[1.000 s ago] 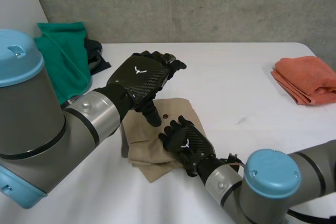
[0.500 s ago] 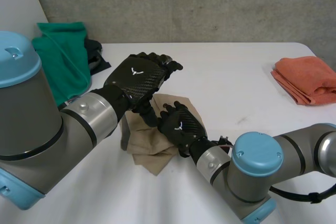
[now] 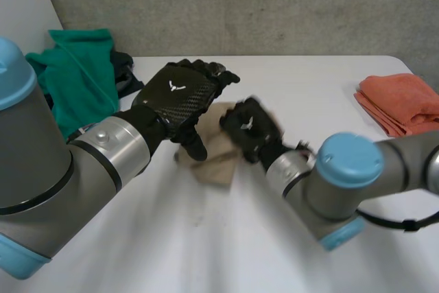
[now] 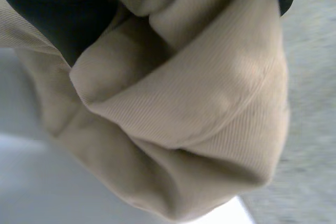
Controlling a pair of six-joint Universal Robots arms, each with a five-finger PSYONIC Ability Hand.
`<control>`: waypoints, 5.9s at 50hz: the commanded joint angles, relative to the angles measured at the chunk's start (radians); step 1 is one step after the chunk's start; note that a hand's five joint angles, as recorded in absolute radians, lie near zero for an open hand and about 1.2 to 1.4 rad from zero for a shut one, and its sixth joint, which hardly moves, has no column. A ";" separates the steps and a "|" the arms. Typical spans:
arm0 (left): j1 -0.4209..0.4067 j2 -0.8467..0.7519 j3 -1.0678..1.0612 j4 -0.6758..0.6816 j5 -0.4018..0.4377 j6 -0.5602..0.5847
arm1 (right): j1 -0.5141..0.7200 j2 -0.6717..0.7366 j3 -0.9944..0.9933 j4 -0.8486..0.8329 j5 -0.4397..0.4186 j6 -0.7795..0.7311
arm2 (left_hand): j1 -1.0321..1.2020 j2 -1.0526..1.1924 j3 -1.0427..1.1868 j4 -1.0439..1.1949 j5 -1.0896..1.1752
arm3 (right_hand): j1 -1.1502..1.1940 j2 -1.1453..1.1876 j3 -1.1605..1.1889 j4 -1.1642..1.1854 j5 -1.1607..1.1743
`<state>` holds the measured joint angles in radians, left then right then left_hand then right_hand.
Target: Fold the laundry.
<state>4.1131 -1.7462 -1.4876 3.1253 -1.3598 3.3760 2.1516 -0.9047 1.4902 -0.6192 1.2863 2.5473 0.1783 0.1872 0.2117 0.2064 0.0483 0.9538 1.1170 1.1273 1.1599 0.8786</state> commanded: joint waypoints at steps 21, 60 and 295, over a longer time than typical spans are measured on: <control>-0.050 -0.003 0.040 0.090 0.070 0.005 | -0.653 0.230 -0.596 -0.286 -0.219 0.543 | 0.015 0.006 -0.019 -0.013 -0.030 | 0.442 0.279 0.269 0.236 0.343; -0.074 -0.061 0.029 0.107 0.068 0.009 | -1.047 0.419 -0.535 -0.321 -0.526 0.646 | 0.021 0.012 -0.013 -0.008 -0.024 | -0.779 -0.943 -0.953 -0.985 -0.879; 0.121 -0.279 -0.063 0.478 -0.274 0.369 | -0.378 -0.741 0.509 0.535 -0.113 -0.075 | 0.026 0.018 -0.007 -0.002 -0.018 | 0.442 0.279 0.269 0.236 0.343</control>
<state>4.3441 -2.0528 -1.5073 3.6817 -1.7221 3.8035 1.7467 -1.5659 2.0102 -0.1355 1.2421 2.4696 0.2245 0.2295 0.2359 0.2293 0.0519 1.0774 1.1715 1.1951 1.2003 0.9945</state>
